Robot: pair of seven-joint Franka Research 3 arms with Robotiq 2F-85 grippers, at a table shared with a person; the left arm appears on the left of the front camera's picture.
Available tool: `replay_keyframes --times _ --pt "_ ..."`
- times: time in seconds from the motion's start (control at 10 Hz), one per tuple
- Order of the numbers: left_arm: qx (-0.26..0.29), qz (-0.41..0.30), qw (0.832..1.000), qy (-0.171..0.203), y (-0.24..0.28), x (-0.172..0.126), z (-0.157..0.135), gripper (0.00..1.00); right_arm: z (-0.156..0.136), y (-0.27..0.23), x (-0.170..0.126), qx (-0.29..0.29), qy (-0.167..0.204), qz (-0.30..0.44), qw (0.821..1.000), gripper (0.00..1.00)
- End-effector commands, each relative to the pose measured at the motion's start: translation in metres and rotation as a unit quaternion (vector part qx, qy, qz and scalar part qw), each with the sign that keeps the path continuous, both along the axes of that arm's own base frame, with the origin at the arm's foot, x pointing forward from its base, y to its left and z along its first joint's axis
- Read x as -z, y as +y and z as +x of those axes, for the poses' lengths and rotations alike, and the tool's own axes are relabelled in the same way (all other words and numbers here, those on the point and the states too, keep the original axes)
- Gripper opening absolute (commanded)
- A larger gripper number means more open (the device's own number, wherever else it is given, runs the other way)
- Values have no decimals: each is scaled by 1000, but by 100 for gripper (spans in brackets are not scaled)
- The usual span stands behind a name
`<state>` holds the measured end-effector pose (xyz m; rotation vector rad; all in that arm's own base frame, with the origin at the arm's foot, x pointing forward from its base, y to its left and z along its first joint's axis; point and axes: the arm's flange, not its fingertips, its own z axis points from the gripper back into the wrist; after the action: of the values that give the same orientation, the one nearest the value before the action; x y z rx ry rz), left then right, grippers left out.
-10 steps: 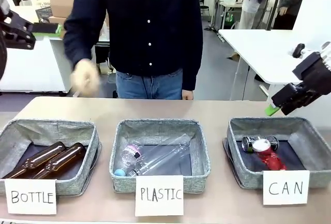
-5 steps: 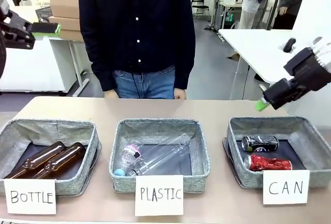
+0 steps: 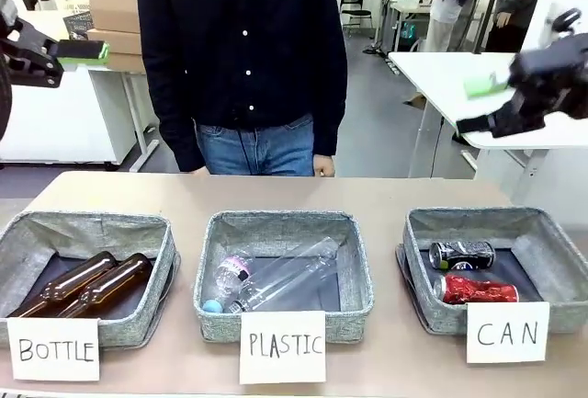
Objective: Sort the can waste into the basket.
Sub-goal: Pick up the can waste from the table and place it in the right Fabric basket.
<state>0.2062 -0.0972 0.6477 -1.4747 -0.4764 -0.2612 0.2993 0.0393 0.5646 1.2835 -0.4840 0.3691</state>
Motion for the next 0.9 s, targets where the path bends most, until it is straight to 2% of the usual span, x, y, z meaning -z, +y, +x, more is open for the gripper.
replay_keyframes --times 0.0,0.1,0.2,0.8 --pt "6 -13 1000 -7 0 -2 0 100 -24 -1 60 16 40 267 963 100" --pt "6 -13 1000 -7 0 -2 0 100 -2 5 61 55 73 243 966 100" --pt "6 -13 1000 -7 0 -2 0 100 5 -10 -2 3 12 86 996 100" --pt "6 -13 1000 -7 0 -2 0 100 5 -10 -2 3 12 86 996 100"
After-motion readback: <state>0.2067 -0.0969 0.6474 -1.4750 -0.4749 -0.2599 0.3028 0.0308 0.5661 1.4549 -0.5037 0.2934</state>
